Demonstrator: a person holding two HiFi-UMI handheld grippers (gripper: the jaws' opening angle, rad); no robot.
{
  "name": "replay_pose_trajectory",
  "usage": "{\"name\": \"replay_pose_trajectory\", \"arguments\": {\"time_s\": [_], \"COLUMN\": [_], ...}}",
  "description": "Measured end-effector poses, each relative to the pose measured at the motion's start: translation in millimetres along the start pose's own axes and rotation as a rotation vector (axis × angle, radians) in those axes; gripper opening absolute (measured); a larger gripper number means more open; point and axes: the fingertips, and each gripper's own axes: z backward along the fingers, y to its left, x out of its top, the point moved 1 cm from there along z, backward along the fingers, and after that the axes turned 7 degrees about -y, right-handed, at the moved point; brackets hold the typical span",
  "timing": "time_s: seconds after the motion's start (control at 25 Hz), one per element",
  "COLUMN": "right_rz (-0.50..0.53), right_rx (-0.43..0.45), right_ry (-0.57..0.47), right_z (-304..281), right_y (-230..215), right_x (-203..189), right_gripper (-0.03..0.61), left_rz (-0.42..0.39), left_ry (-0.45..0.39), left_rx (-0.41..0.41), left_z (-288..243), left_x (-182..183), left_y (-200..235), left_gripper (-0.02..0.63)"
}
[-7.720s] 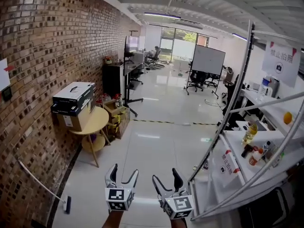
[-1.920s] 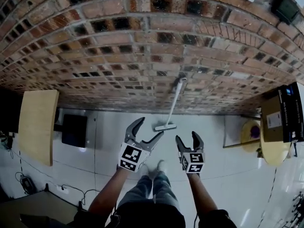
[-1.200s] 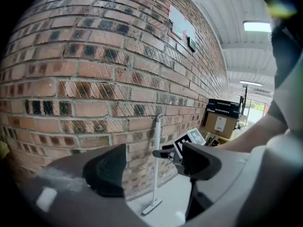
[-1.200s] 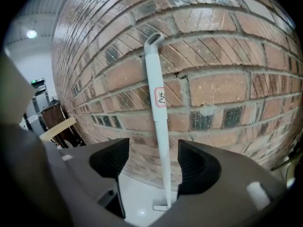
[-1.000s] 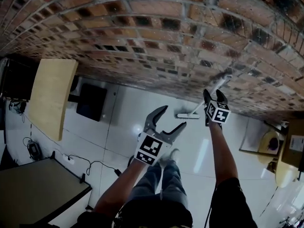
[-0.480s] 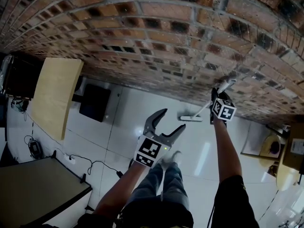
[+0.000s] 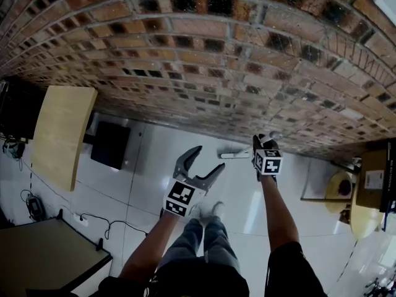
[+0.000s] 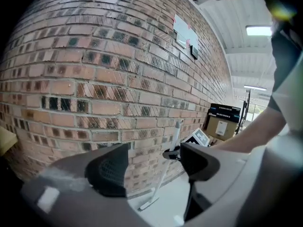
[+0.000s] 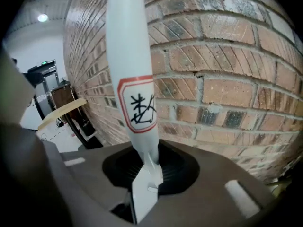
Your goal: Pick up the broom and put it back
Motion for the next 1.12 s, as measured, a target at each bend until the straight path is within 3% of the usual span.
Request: {"name": "replay_pose_trajectory", "arguments": {"time_s": [0.16, 0.36, 0.56, 0.8, 1.12], "right_rz": [0.055, 0.096, 0.056, 0.070, 0.102], "right_rx": [0.002, -0.003, -0.039, -0.125, -0.231], "right_ry": [0.035, -0.048, -0.201, -0.347, -0.635], "right_z": [33.4, 80.1, 141.0, 232.2, 348.9], "right_y": [11.9, 28.0, 39.3, 70.4, 114.0], "right_x": [-16.4, 16.8, 76.6, 149.2, 223.0], "right_gripper": [0.075, 0.075, 0.075, 0.075, 0.074], "left_rz": [-0.015, -0.081, -0.108, -0.162, -0.210], "left_ry": [-0.012, -0.042, -0.113, -0.201, -0.346], "left_rx": [-0.005, -0.004, 0.037, 0.160, 0.200], "left_z": [6.9, 20.9, 42.0, 79.5, 126.5], "left_x": [0.8, 16.7, 57.8, 124.1, 205.3], "left_y": [-9.3, -22.5, -28.1, -27.7, -48.0], "left_gripper": [0.345, 0.347, 0.347, 0.347, 0.347]}}
